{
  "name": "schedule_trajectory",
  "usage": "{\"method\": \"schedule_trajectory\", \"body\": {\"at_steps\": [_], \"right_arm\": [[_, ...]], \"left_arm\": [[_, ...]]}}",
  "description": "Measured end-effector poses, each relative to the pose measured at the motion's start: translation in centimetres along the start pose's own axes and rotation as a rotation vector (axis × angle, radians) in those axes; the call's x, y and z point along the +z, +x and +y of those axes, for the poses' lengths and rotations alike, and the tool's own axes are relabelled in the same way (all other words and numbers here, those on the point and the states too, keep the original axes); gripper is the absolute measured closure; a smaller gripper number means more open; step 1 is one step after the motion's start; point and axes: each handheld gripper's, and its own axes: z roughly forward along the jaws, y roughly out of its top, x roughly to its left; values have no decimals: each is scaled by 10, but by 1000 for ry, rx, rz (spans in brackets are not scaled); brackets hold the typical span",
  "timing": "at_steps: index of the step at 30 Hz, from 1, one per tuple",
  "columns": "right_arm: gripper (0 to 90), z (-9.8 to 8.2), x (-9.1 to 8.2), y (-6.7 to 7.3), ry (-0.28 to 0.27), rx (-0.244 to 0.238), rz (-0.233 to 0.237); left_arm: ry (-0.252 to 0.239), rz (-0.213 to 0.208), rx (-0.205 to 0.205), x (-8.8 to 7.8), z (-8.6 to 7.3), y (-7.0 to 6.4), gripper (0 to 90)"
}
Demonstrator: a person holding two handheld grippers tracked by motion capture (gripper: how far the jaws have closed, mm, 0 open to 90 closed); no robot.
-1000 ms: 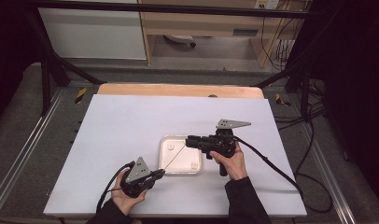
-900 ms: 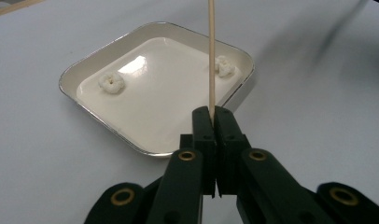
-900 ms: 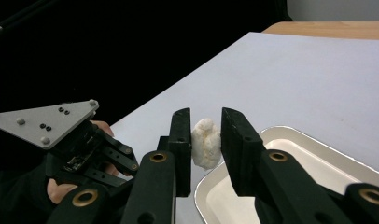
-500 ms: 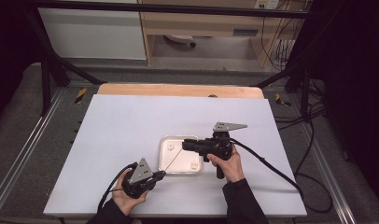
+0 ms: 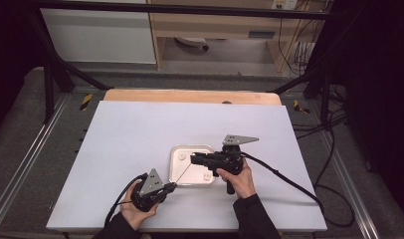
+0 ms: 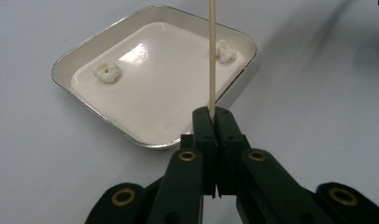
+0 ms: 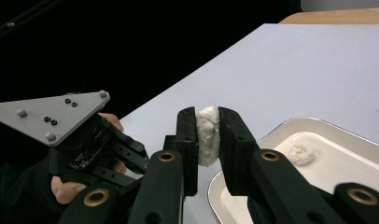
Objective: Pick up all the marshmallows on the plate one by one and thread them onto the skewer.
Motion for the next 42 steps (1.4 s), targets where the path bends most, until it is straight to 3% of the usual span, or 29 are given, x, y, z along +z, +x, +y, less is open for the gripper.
{"method": "schedule_trajectory", "body": {"at_steps": [25,42], "right_arm": [[805,-11,7,4,17,-19,-15],[809,-14,8,4,22,-25,-13]], "left_arm": [[41,-2,13,4,0,-2,890],[34,4,7,4,1,-4,891]]}}
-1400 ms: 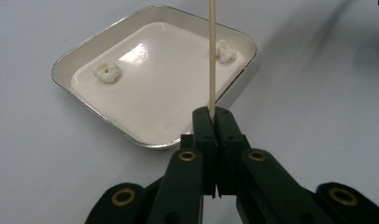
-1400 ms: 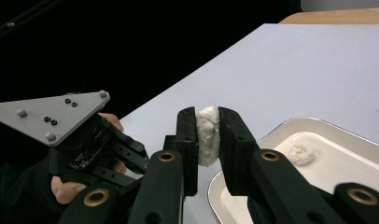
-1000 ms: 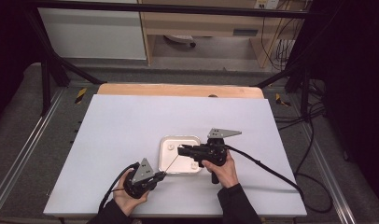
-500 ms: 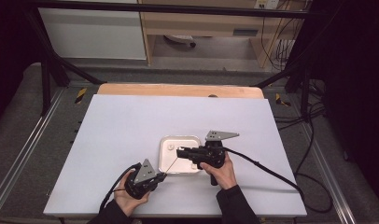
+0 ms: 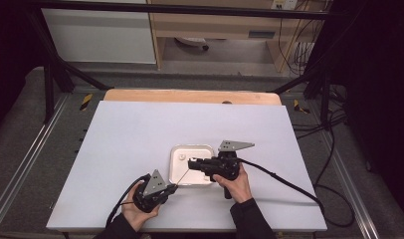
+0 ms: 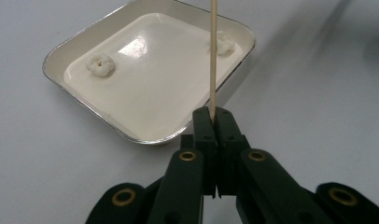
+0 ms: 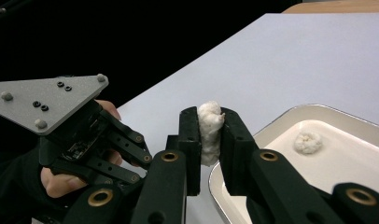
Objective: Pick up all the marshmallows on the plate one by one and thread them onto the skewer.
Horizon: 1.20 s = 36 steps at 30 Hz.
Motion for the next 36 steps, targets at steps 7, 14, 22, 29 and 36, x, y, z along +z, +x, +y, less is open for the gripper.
{"method": "schedule_trajectory", "body": {"at_steps": [7,14,22,29,36], "right_arm": [[811,-1,-1,1,-5,9,-1],[812,-4,0,3,-13,12,0],[814,-8,2,3,-16,19,-7],[815,-9,2,4,-12,21,-7],[817,-12,5,3,-7,21,-5]], "left_arm": [[-5,-4,-3,1,1,-1,891],[-4,-4,-2,2,1,-2,891],[3,2,-4,3,0,-2,891],[0,-3,-10,3,0,-2,891],[2,-4,-18,3,0,-2,891]]}}
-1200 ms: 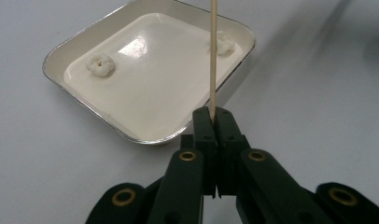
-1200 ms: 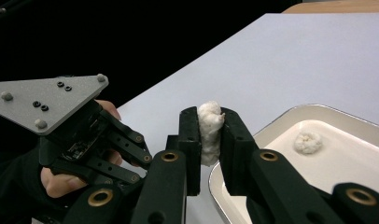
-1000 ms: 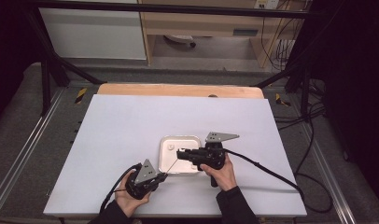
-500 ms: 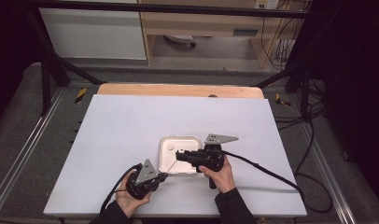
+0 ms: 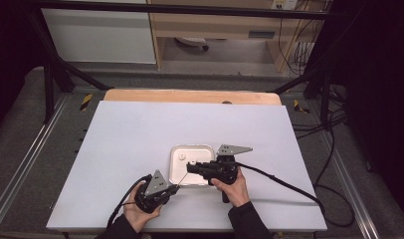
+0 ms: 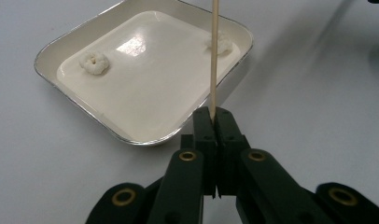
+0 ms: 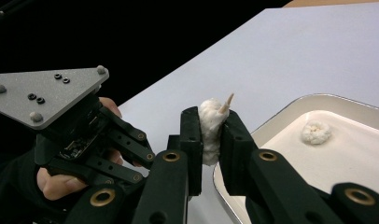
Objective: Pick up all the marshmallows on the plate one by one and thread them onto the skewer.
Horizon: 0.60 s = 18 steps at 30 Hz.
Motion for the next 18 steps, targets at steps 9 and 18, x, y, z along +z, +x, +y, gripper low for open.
{"method": "schedule_trajectory", "body": {"at_steps": [9,18], "right_arm": [[815,-4,3,0,22,12,7],[792,-19,19,-1,84,25,26]], "left_arm": [[-31,-9,-2,-1,3,-1,891],[-48,14,-10,3,10,-3,889]]}}
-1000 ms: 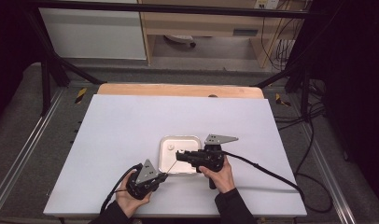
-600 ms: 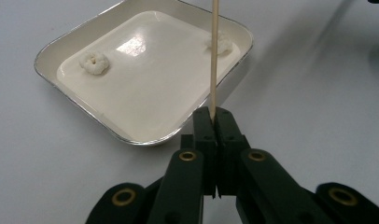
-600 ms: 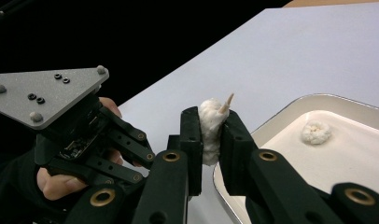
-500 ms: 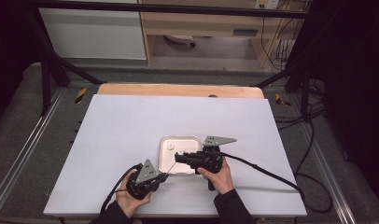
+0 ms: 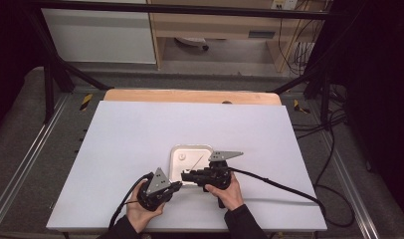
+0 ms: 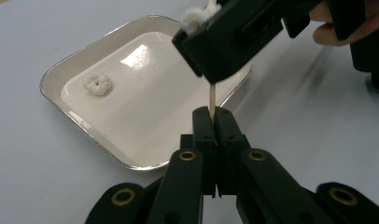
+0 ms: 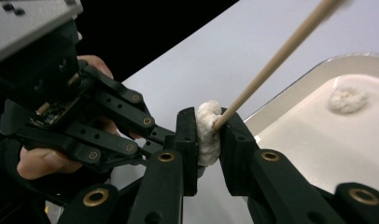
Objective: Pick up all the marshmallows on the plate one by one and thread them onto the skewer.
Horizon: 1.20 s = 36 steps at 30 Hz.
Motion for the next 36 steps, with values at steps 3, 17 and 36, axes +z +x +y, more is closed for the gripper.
{"method": "schedule_trajectory", "body": {"at_steps": [3,17,36], "right_arm": [[779,-5,4,0,10,9,2],[353,1,-4,3,1,-19,-83],[186,18,-26,-15,227,-212,-319]], "left_arm": [[-2,10,-1,2,0,-1,888],[-33,33,-47,-7,-4,10,888],[-13,31,-49,-14,-9,19,887]]}}
